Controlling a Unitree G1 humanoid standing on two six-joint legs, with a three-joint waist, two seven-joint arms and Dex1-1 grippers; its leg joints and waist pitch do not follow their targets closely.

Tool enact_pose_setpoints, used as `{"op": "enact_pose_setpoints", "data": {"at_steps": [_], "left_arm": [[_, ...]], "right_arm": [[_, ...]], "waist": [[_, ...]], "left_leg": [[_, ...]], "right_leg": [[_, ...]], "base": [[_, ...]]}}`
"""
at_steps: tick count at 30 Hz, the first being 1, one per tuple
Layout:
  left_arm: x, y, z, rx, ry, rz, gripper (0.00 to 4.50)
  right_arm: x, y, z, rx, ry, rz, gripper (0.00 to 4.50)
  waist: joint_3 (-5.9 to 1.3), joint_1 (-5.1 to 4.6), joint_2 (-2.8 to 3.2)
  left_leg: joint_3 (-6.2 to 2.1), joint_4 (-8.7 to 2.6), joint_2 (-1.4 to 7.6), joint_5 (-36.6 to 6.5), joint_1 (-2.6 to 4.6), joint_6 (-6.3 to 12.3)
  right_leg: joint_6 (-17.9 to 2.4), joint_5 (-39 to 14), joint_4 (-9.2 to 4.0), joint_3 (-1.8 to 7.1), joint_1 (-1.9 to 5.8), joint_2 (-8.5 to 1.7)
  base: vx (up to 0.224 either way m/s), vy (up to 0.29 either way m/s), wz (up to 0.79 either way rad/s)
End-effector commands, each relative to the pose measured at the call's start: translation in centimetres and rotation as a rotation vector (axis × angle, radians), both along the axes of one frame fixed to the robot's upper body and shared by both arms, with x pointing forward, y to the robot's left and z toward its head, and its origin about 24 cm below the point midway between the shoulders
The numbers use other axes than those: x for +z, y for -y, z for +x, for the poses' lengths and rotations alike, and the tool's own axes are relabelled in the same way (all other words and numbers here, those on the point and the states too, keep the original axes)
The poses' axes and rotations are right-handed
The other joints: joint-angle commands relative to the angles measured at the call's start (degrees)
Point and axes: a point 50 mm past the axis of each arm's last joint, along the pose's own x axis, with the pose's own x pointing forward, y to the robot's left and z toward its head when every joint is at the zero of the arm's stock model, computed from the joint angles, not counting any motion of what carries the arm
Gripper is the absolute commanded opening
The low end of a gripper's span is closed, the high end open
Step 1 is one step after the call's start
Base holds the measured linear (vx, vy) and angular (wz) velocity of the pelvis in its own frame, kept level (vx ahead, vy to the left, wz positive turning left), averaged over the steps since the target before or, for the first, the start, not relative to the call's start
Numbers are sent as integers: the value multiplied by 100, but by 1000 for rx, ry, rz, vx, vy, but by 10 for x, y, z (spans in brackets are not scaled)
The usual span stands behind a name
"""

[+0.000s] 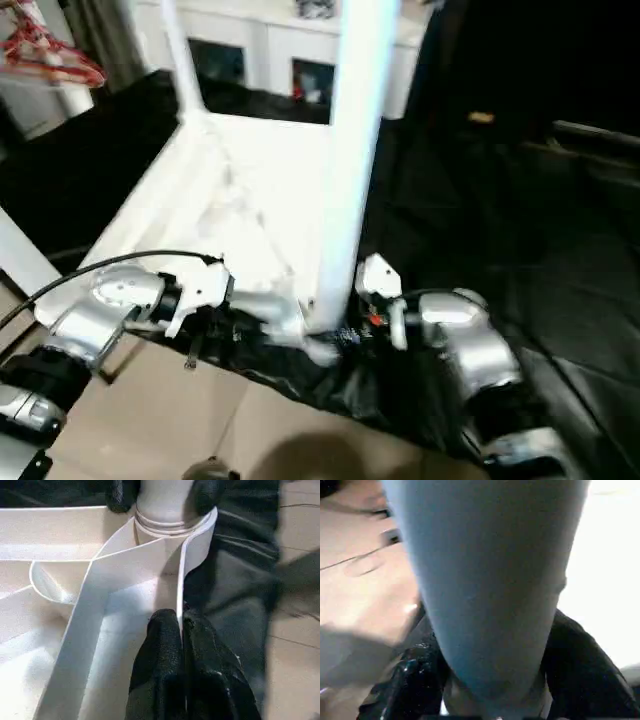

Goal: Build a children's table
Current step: Rotate leg to tighten

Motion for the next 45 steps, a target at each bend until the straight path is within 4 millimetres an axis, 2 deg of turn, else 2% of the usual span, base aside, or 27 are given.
{"op": "enact_pose_setpoints", "data": {"at_steps": [1,2,3,4,5,6,7,8,10,12,13,14,17,18,20,21,23,24,26,29,33,35,38,41,43,44,45], "left_arm": [[2,9,12,177,81,-36,0],[1,12,13,198,86,-38,0],[1,16,14,217,91,-46,0],[0,20,15,238,94,-58,0],[0,22,15,243,91,-63,0],[-1,28,16,253,94,-69,0],[-3,36,16,268,98,-72,0],[-5,45,17,288,102,-77,0],[-6,55,18,307,103,-84,0],[-7,63,18,321,104,-86,0],[-7,68,18,324,112,-81,0],[-8,72,19,330,123,-74,0],[-6,77,20,326,139,-74,0],[-5,77,20,321,142,-75,0],[-4,76,21,320,145,-74,0],[-3,74,21,308,146,-75,0],[-2,70,20,272,141,-82,0],[-2,66,18,241,137,-79,0],[-2,56,13,181,122,-63,0],[-2,44,10,134,102,-50,0],[-2,37,8,103,87,-45,0],[1,22,4,36,52,-34,0],[5,13,3,-20,27,-20,0],[6,11,2,-37,15,-17,0],[7,9,2,-56,3,-18,0],[8,9,2,-63,-3,-19,0],[8,9,2,-63,-3,-19,0]], "right_arm": [[-17,-20,3,-97,-36,-8,230],[-19,-22,6,-150,-31,-8,225],[-21,-23,9,-199,-34,-3,221],[-22,-25,11,-251,-43,6,215],[-23,-26,13,-270,-47,7,210],[-24,-30,15,-320,-51,21,210],[-25,-37,19,-389,-57,35,204],[-27,-44,22,-448,-67,46,202],[-28,-53,25,-503,-74,52,201],[-29,-61,28,-556,-69,40,200],[-28,-69,29,-572,-63,37,200],[-28,-75,29,-585,-54,33,200],[-25,-84,28,-554,18,20,200],[-24,-83,28,-537,17,30,200],[-25,-82,27,-515,0,44,254],[-24,-79,27,-505,-12,57,268],[-22,-71,27,-487,-16,67,277],[-22,-66,27,-447,-10,57,277],[-21,-56,24,-352,10,26,313],[-16,-44,22,-251,26,11,313],[-11,-37,22,-185,25,14,313],[-2,-23,14,3,14,3,313],[0,-12,5,148,-5,-42,313],[0,-9,2,195,-12,-60,313],[-1,-6,-2,237,-24,-78,313],[-1,-6,-4,263,-41,-79,313],[-1,-6,-4,263,-41,-79,313]], "waist": [[-282,-38,-51],[-247,-94,-44],[-247,-94,-44],[-235,-147,-68],[-240,-165,-70],[-254,-163,-80],[-282,-177,-32],[-296,-206,-26],[-297,-236,-25],[-294,-234,-18],[-308,-227,23],[-317,-242,31],[-345,-238,23],[-345,-234,25],[-349,-231,35],[-343,-235,3],[-331,-240,0],[-325,-234,-59],[-334,-215,-40],[-336,-226,-60],[-335,-211,-51],[-350,-169,-73],[-361,-133,-64],[-367,-104,-76],[-365,-80,-70],[-362,-60,-36],[-359,-57,-51]], "left_leg": [[-9,-509,39,-1735,32,-127],[-32,-540,27,-1864,23,-177],[-32,-540,27,-1864,23,-177],[-55,-544,6,-2102,72,-209],[-49,-532,-4,-2199,148,-168],[-48,-532,-6,-2150,161,-129],[-49,-561,10,-1950,134,-104],[-52,-586,13,-1738,90,-114],[-27,-582,6,-1650,94,-159],[-21,-575,-3,-1771,106,-102],[-31,-576,-3,-1780,106,-97],[-29,-574,-2,-1728,90,-98],[-5,-552,-8,-1582,88,-51],[-7,-556,-10,-1551,78,-23],[-2,-556,-4,-1455,62,27],[4,-558,-3,-1467,61,37],[-1,-570,0,-1570,53,92],[3,-572,-6,-1585,54,122],[-5,-570,6,-1543,47,148],[6,-563,27,-1415,44,165],[21,-549,34,-1307,53,198],[40,-507,40,-1141,44,302],[43,-476,44,-991,30,377],[56,-449,39,-836,39,424],[62,-443,39,-852,54,426],[58,-447,40,-886,62,406],[61,-449,39,-904,64,401]], "right_leg": [[-699,-2408,-564,220,250,-344],[-585,-2751,-606,203,249,-345],[-585,-2751,-606,203,249,-345],[-352,-3371,-689,173,235,-361],[-297,-3541,-745,179,187,-358],[-301,-3481,-750,187,192,-357],[-404,-3094,-711,212,212,-345],[-509,-2647,-668,200,262,-316],[-616,-2280,-643,199,257,-287],[-643,-2341,-651,207,249,-290],[-655,-2329,-645,212,249,-299],[-670,-2195,-637,216,250,-296],[-691,-1913,-621,220,261,-283],[-701,-1839,-610,216,277,-275],[-774,-1531,-581,215,291,-257],[-778,-1531,-586,213,292,-255],[-754,-1709,-604,212,300,-269],[-721,-1805,-624,204,308,-269],[-683,-1853,-615,214,307,-288],[-773,-1640,-586,209,303,-280],[-915,-1360,-550,212,305,-269],[-1034,-926,-490,204,324,-249],[-1173,-557,-434,193,342,-252],[-1302,-218,-398,189,344,-244],[-1346,-216,-396,193,342,-250],[-1352,-278,-402,193,341,-251],[-1342,-298,-413,195,347,-246]], "base": [[0,0,0],[0,0,0],[0,0,0],[0,0,0],[0,0,0],[0,0,0],[0,0,0],[0,0,0],[0,0,0],[0,0,0],[0,0,0],[0,0,0],[0,0,0],[0,0,0],[0,0,0],[0,0,0],[0,0,0],[0,0,0],[0,0,0],[0,0,0],[0,0,0],[0,0,0],[0,0,0],[0,0,0],[0,0,0],[0,0,0],[0,0,0]]}}
